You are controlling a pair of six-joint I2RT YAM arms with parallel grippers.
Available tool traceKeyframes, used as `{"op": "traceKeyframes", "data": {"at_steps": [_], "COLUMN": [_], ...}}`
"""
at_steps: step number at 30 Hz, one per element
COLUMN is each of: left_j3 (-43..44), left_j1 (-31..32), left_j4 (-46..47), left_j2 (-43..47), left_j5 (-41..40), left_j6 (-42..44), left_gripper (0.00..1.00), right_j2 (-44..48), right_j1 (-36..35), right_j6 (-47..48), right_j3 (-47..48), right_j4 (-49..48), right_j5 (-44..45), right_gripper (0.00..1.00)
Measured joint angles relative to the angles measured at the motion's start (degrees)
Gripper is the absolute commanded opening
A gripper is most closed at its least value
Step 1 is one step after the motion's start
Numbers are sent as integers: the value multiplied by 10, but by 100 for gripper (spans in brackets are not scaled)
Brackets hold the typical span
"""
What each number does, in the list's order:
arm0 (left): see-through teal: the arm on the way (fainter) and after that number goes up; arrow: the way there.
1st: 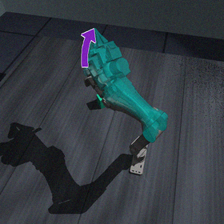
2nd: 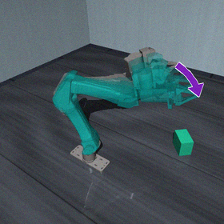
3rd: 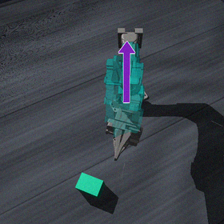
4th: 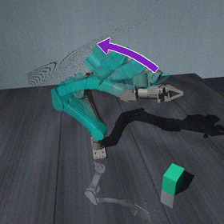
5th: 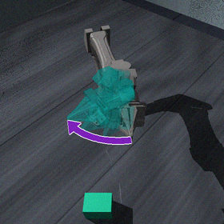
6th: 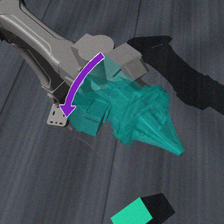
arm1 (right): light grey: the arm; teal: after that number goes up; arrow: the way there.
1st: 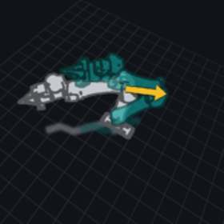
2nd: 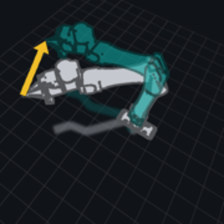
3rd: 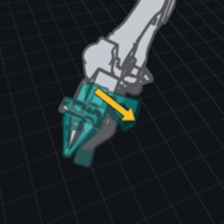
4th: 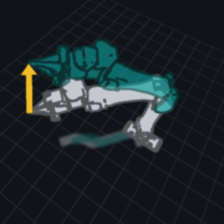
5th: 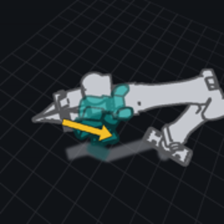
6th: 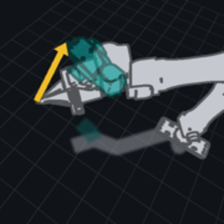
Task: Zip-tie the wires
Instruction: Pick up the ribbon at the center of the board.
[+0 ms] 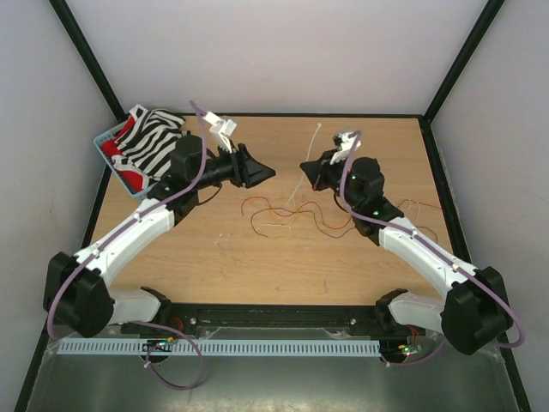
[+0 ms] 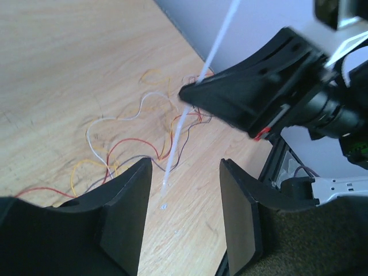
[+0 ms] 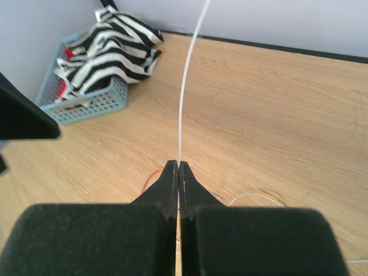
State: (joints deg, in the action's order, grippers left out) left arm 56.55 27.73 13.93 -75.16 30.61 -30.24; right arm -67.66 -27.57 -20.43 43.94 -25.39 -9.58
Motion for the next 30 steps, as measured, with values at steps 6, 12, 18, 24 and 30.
{"op": "traceKeyframes", "data": {"at_steps": [6,12,18,24,30], "left_j3": [9,25,65,101,126], "left_j1": [2,6,22,47,66], "left_j4": [-2,-19,-21,-24,-24], "left_j2": [33,24,-13,-54,-85], "left_j5": [-15,-38,-68,-87,-97], "left_j6": [29,51,76,97,110], "left_gripper": [53,53,53,53,53], "right_j2": [0,-13,-16,-17,-17], "right_j1": [-74,-127,-144,-145,-146], "right_j6": [93,136,148,149,149], "right_j3": [24,56,58,58,58], "right_j4": [92,141,155,155,155], "right_j5": [123,224,251,251,247], "right_gripper": [0,0,0,0,0]}}
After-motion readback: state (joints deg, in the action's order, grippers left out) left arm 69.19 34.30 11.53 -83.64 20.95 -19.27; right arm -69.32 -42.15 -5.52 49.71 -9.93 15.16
